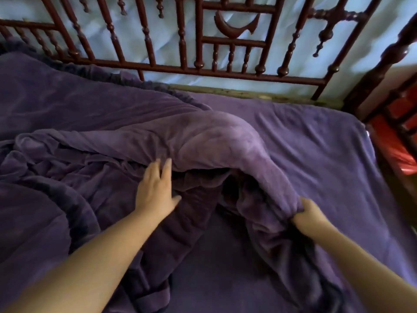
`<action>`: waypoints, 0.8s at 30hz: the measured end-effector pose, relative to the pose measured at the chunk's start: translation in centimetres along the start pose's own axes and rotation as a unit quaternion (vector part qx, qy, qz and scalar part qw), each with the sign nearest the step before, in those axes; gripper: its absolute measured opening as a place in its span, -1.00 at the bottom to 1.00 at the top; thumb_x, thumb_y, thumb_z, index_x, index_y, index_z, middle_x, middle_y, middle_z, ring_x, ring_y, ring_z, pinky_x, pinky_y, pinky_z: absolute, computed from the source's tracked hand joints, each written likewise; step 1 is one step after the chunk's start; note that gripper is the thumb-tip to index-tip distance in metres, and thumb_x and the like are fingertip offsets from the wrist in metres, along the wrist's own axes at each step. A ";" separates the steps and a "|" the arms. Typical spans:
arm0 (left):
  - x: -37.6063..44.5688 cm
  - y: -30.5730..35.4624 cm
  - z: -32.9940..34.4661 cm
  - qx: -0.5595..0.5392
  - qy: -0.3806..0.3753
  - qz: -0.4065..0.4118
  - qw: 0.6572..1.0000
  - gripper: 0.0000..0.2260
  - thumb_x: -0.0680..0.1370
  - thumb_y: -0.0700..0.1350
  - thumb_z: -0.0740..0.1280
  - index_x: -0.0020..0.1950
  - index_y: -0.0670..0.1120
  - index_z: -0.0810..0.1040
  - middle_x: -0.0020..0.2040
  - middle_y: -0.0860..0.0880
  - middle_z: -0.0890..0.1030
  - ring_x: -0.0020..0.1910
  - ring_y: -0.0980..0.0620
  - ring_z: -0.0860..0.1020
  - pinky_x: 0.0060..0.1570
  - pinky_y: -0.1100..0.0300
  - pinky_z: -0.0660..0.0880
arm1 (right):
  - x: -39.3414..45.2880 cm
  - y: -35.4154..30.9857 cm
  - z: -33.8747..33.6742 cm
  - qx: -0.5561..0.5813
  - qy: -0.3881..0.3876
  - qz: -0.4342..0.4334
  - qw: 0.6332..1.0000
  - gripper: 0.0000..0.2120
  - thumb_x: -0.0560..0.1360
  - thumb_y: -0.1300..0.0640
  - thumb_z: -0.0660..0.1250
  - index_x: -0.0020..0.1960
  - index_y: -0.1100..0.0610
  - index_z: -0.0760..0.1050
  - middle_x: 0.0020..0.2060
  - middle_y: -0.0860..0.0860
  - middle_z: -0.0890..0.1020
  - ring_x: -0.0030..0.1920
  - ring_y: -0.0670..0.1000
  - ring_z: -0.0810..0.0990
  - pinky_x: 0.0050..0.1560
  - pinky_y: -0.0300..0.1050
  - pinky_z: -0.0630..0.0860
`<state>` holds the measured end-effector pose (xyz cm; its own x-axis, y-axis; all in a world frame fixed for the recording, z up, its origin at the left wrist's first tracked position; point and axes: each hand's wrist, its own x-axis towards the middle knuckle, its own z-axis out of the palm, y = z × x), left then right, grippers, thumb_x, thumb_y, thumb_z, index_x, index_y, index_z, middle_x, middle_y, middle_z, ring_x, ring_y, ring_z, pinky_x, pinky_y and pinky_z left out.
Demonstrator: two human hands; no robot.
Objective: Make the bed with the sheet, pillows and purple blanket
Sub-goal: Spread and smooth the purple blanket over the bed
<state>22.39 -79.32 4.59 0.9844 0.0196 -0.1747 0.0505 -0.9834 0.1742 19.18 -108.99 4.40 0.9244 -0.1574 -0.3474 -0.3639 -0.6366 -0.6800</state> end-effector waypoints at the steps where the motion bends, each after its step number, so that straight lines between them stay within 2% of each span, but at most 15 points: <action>1: 1.0 1.1 0.3 0.030 0.027 0.032 0.999 -0.09 0.38 0.06 0.47 0.55 -0.09 0.00 0.55 -0.20 0.05 0.53 -0.19 0.08 0.43 -0.05 0.22 | -0.2 1.3 -2.4 -0.041 -0.028 -0.014 0.999 -0.60 0.30 0.52 0.18 -0.48 0.05 0.41 -0.68 -0.13 0.46 -0.58 -0.33 0.42 -0.45 -0.39 0.38; 3: 2.9 2.7 1.5 0.086 0.095 0.108 0.986 -0.07 0.20 -0.03 0.59 0.49 -0.11 0.25 0.49 -0.28 0.23 0.46 -0.32 0.24 0.32 -0.22 0.30 | -0.7 2.7 -6.0 -0.129 -0.110 -0.034 0.985 -0.76 0.17 0.36 0.18 -0.56 0.08 0.42 -0.70 -0.15 0.45 -0.56 -0.44 0.40 -0.42 -0.51 0.34; 5: 4.4 3.9 2.6 0.079 0.145 0.168 0.972 -0.26 0.17 -0.20 0.56 0.34 -0.20 0.47 0.35 -0.29 0.47 0.33 -0.33 0.44 0.25 -0.28 0.34 | -1.5 2.8 -7.5 -0.212 -0.190 -0.043 0.958 -0.74 0.17 0.31 0.17 -0.52 -0.01 0.48 -0.66 -0.23 0.48 -0.43 -0.42 0.43 -0.40 -0.54 0.31; 7: 4.7 5.4 2.8 0.080 0.194 0.253 0.945 -0.63 0.25 -0.22 0.42 0.05 -0.25 0.62 -0.05 -0.26 0.69 -0.04 -0.25 0.68 0.19 -0.14 0.43 | -2.0 3.7 -7.4 -0.258 -0.249 -0.044 0.933 -0.71 0.28 0.40 0.19 -0.35 0.05 0.53 -0.47 -0.16 0.50 -0.30 -0.29 0.39 -0.39 -0.46 0.29; 8: 4.5 5.8 1.7 0.113 0.177 0.287 0.935 -0.75 0.32 -0.18 0.30 -0.07 -0.21 0.63 -0.22 -0.20 0.70 -0.21 -0.19 0.70 0.12 0.02 0.49 | -2.0 3.8 -6.8 -0.282 -0.268 -0.052 0.920 -0.78 0.31 0.42 0.18 -0.26 0.18 0.53 -0.36 -0.02 0.54 -0.29 -0.22 0.39 -0.38 -0.39 0.30; 9: 4.3 6.8 0.2 0.170 0.103 0.304 0.932 -0.77 0.39 -0.16 0.23 -0.08 -0.16 0.63 -0.25 -0.13 0.70 -0.21 -0.14 0.70 -0.04 0.11 0.54 | -2.1 4.2 -6.4 -0.303 -0.287 -0.056 0.907 -0.81 0.33 0.42 0.17 -0.21 0.25 0.52 -0.26 0.12 0.58 -0.24 -0.13 0.42 -0.35 -0.33 0.27; 11: 3.5 8.4 -2.3 0.310 -0.168 0.258 0.900 -0.79 0.49 -0.09 0.23 0.03 -0.09 0.61 -0.11 -0.06 0.68 -0.04 -0.11 0.65 -0.18 0.18 0.48 | -2.8 4.9 -5.2 -0.348 -0.338 -0.041 0.874 -0.84 0.39 0.37 0.15 -0.16 0.26 0.51 -0.01 0.26 0.62 -0.15 -0.01 0.46 -0.22 -0.24 0.30; 13: 1.8 9.6 -3.2 0.356 -0.377 0.207 0.829 -0.90 0.46 -0.20 0.29 -0.16 -0.16 0.61 -0.35 -0.05 0.56 -0.29 -0.08 0.55 -0.39 0.24 0.36 | -3.9 5.8 -4.0 -0.404 -0.396 -0.030 0.824 -0.76 0.47 0.30 0.15 0.07 0.29 0.51 0.16 0.25 0.58 0.03 0.12 0.55 0.00 -0.12 0.42; 15: -1.5 9.6 -1.3 0.351 -0.497 0.178 0.774 -0.76 0.44 -0.31 0.30 -0.42 -0.11 0.43 -0.60 0.00 0.42 -0.55 0.07 0.39 -0.60 0.39 0.28 | -5.8 6.7 -2.8 -0.467 -0.434 -0.028 0.770 -0.70 0.50 0.25 0.14 0.17 0.32 0.48 0.19 0.26 0.57 0.18 0.21 0.54 0.18 -0.03 0.45; 18: -8.2 7.8 3.7 0.257 -0.626 0.095 0.730 -0.57 0.52 -0.28 0.26 -0.54 0.00 0.42 -0.82 0.10 0.33 -0.63 0.21 0.36 -0.62 0.43 0.30 | -9.2 8.5 -1.5 -0.535 -0.444 -0.016 0.719 -0.68 0.52 0.24 0.17 0.25 0.26 0.45 0.25 0.18 0.53 0.28 0.17 0.49 0.25 -0.03 0.43; 20: -12.0 6.9 5.8 0.212 -0.686 0.074 0.692 -0.54 0.46 -0.34 0.26 -0.63 -0.05 0.54 -0.72 0.11 0.41 -0.67 0.21 0.38 -0.62 0.47 0.31 | -11.2 9.8 -0.8 -0.565 -0.438 -0.021 0.699 -0.67 0.52 0.19 0.19 0.28 0.18 0.44 0.29 0.09 0.51 0.33 0.10 0.45 0.29 -0.04 0.39; 21: -13.5 6.9 6.6 0.204 -0.692 0.085 0.688 -0.66 0.45 -0.32 0.28 -0.45 -0.05 0.66 -0.56 0.06 0.53 -0.56 0.17 0.47 -0.50 0.44 0.39 | -12.2 10.8 -0.3 -0.571 -0.436 -0.024 0.695 -0.67 0.53 0.16 0.19 0.28 0.16 0.45 0.29 0.06 0.52 0.34 0.09 0.45 0.30 -0.04 0.38; 22: -14.2 7.3 6.5 0.202 -0.690 0.103 0.687 -0.83 0.47 -0.26 0.32 -0.15 -0.08 0.69 -0.31 -0.01 0.61 -0.33 0.09 0.56 -0.29 0.36 0.47 | -12.5 11.3 0.0 -0.570 -0.434 -0.025 0.697 -0.67 0.52 0.15 0.18 0.27 0.14 0.46 0.27 0.05 0.53 0.32 0.09 0.46 0.30 -0.04 0.39; 23: -14.6 7.7 6.4 0.219 -0.682 0.133 0.685 -0.76 0.50 -0.17 0.33 0.15 -0.16 0.60 -0.03 -0.07 0.62 -0.06 -0.01 0.57 -0.04 0.24 0.49 | -12.8 11.5 0.3 -0.558 -0.440 -0.009 0.703 -0.67 0.51 0.16 0.17 0.25 0.17 0.48 0.25 0.07 0.55 0.30 0.10 0.48 0.28 -0.04 0.40; 24: -14.6 8.1 6.3 0.236 -0.666 0.168 0.688 -0.62 0.52 -0.08 0.32 0.30 -0.20 0.49 0.19 -0.13 0.56 0.13 -0.06 0.52 0.15 0.15 0.44 | -13.0 11.5 0.6 -0.541 -0.445 0.012 0.713 -0.66 0.50 0.19 0.15 0.22 0.21 0.50 0.23 0.12 0.56 0.27 0.13 0.50 0.27 -0.05 0.42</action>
<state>7.37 -88.66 2.49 -0.1158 -0.0961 -0.9886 -0.5111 -0.8477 0.1423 2.94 -113.81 0.72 0.3051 0.0577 -0.9506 0.3684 -0.9276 0.0619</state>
